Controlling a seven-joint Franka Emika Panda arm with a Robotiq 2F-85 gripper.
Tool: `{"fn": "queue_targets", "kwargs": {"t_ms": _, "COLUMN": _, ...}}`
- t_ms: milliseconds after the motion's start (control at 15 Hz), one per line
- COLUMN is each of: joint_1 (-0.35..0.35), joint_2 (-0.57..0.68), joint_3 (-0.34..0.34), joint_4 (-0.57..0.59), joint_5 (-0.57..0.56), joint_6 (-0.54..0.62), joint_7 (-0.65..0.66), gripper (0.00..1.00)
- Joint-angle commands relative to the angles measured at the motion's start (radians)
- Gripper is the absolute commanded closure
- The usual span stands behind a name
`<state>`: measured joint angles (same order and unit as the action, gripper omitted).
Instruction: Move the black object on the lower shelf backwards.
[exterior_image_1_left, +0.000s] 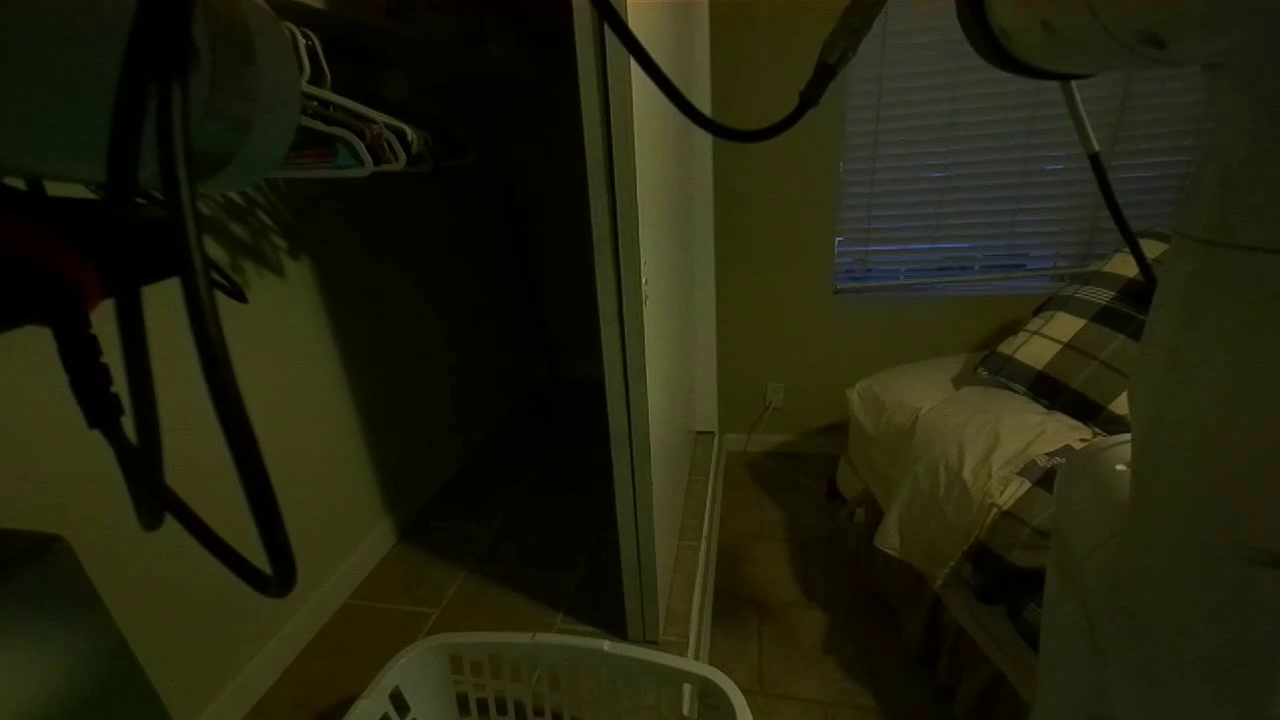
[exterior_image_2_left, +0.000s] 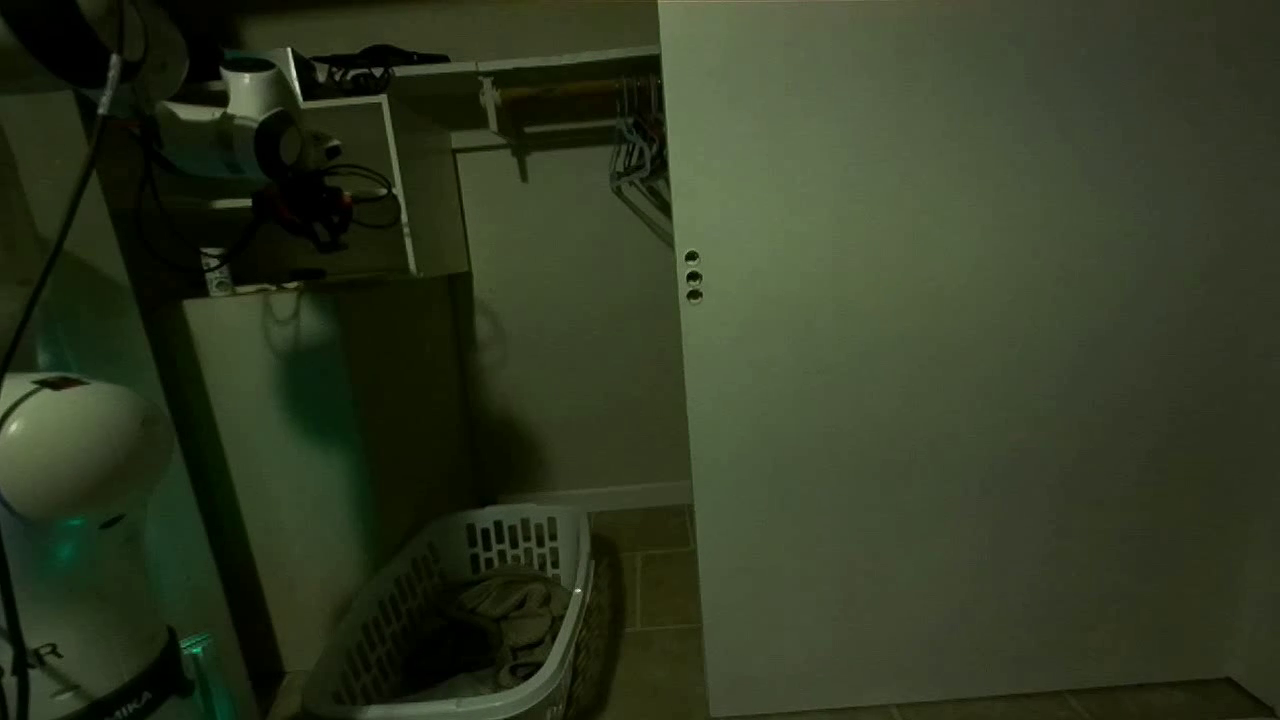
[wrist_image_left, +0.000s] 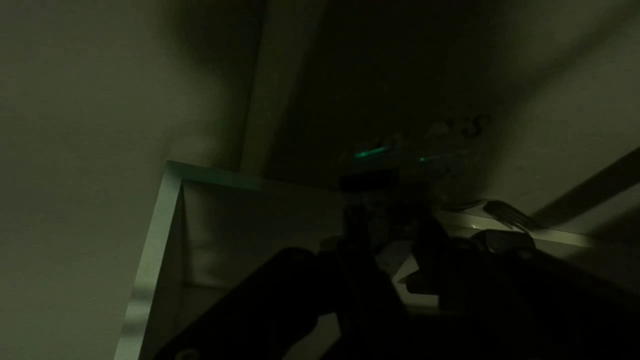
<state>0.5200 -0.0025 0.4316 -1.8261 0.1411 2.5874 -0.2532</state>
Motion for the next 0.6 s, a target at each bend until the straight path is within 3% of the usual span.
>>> {"fn": "queue_targets", "kwargs": {"t_ms": 0, "joint_1": -0.016, "joint_2": 0.002, "joint_3": 0.017, "joint_4": 0.003, "joint_5": -0.004, "joint_6": -0.002, "joint_7": 0.003, "gripper": 0.72}}
{"fn": "queue_targets", "kwargs": {"t_ms": 267, "joint_1": -0.016, "joint_2": 0.002, "joint_3": 0.017, "joint_4": 0.003, "joint_5": -0.004, "joint_6": -0.002, "joint_7": 0.001, "gripper": 0.72}}
{"fn": "queue_targets", "kwargs": {"t_ms": 333, "joint_1": -0.016, "joint_2": 0.002, "joint_3": 0.017, "joint_4": 0.003, "joint_5": -0.004, "joint_6": -0.002, "joint_7": 0.001, "gripper": 0.93}}
{"fn": "queue_targets", "kwargs": {"t_ms": 533, "joint_1": -0.02, "joint_2": 0.044, "joint_3": 0.015, "joint_4": 0.063, "joint_5": -0.017, "joint_6": 0.003, "joint_7": 0.013, "gripper": 0.93}}
